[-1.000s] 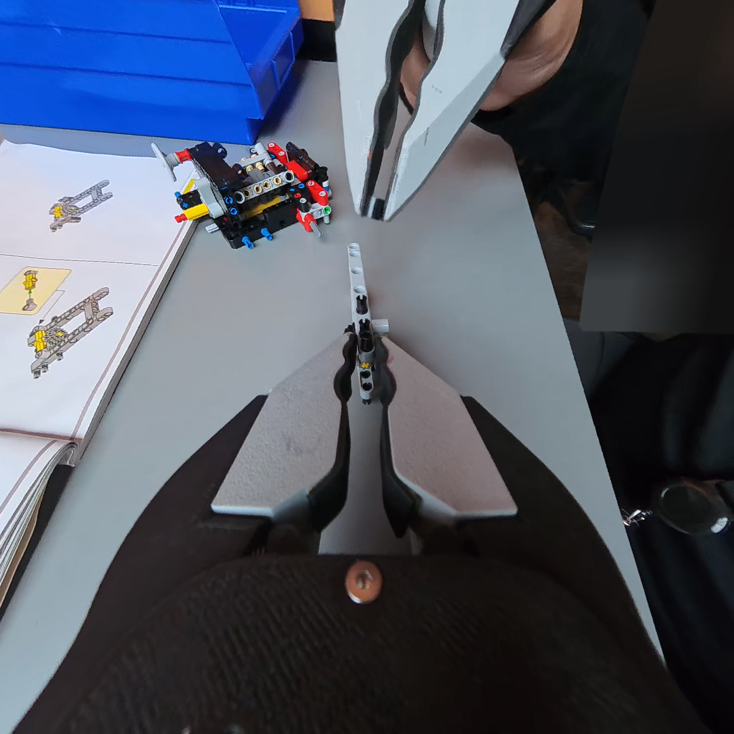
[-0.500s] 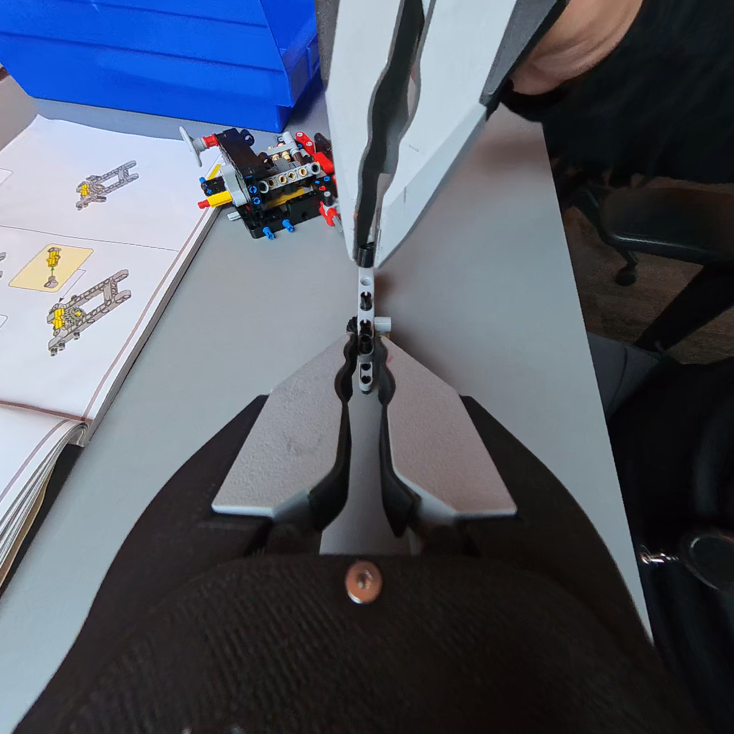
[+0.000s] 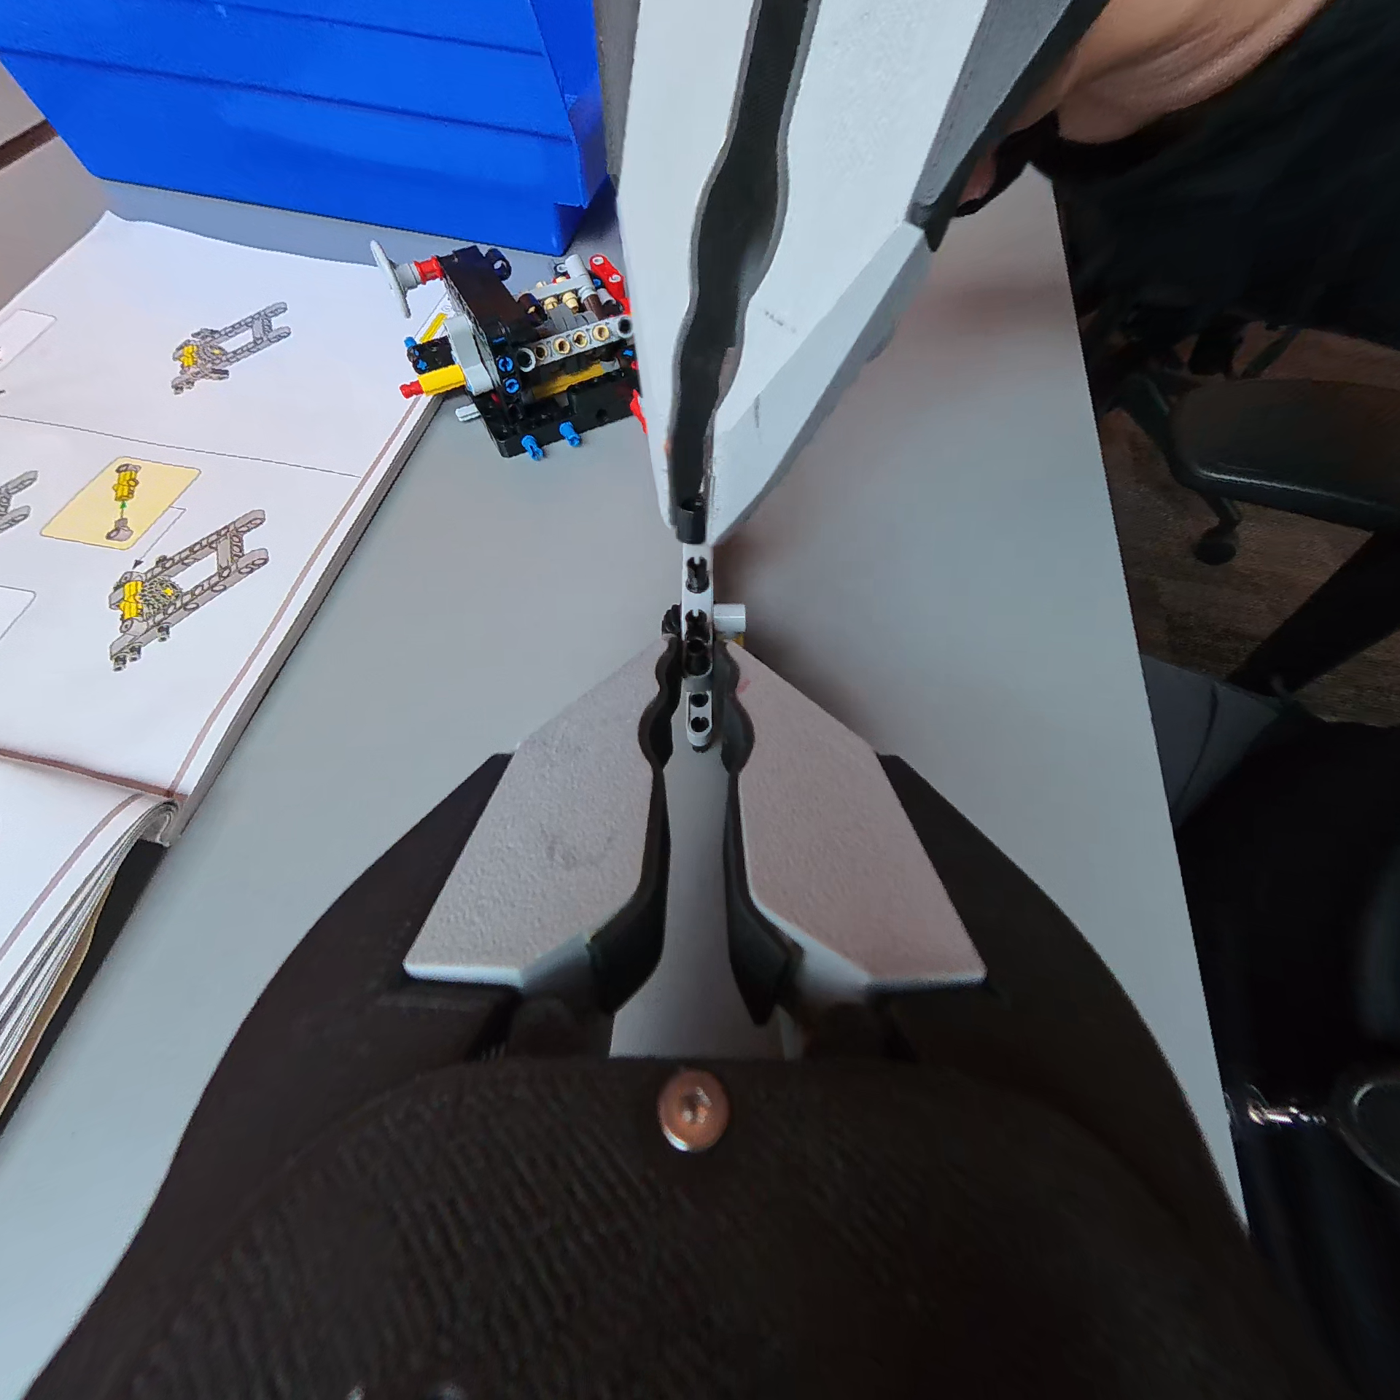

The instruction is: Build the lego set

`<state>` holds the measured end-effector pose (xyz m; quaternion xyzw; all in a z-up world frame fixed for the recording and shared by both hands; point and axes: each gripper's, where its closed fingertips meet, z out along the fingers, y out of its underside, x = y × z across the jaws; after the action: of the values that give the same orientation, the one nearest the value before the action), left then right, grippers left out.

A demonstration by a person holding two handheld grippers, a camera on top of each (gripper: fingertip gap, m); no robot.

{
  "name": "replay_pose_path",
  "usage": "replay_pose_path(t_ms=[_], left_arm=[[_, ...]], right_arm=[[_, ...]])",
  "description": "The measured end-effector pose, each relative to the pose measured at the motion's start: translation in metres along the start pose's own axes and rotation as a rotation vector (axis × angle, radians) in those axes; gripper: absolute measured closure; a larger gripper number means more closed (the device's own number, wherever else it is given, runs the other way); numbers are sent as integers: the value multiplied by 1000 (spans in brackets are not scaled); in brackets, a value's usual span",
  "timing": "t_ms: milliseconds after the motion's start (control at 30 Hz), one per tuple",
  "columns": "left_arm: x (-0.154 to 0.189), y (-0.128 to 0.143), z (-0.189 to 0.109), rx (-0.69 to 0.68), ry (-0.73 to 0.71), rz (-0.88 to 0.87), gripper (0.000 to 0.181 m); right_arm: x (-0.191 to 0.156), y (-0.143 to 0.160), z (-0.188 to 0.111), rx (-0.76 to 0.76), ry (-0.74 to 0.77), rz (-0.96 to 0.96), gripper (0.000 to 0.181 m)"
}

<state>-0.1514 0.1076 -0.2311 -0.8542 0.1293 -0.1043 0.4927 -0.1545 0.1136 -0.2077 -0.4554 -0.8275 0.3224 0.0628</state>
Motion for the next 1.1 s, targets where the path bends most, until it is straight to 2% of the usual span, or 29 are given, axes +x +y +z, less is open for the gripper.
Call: replay_pose_path(t_ms=[367, 600, 933, 1100], left_arm=[[-6, -4, 6, 0, -50, -8, 176], [-6, -5, 9, 2, -38, -23, 176], [-1, -5, 8, 1, 30, -15, 176], [-1, -5, 8, 0, 48, 4, 177]], right_arm=[[12, 6, 2, -124, 48, 172, 177], [12, 8, 2, -235, 88, 164, 177], [6, 12, 2, -278, -18, -75, 177], [5, 14, 2, -369, -21, -185, 177]])
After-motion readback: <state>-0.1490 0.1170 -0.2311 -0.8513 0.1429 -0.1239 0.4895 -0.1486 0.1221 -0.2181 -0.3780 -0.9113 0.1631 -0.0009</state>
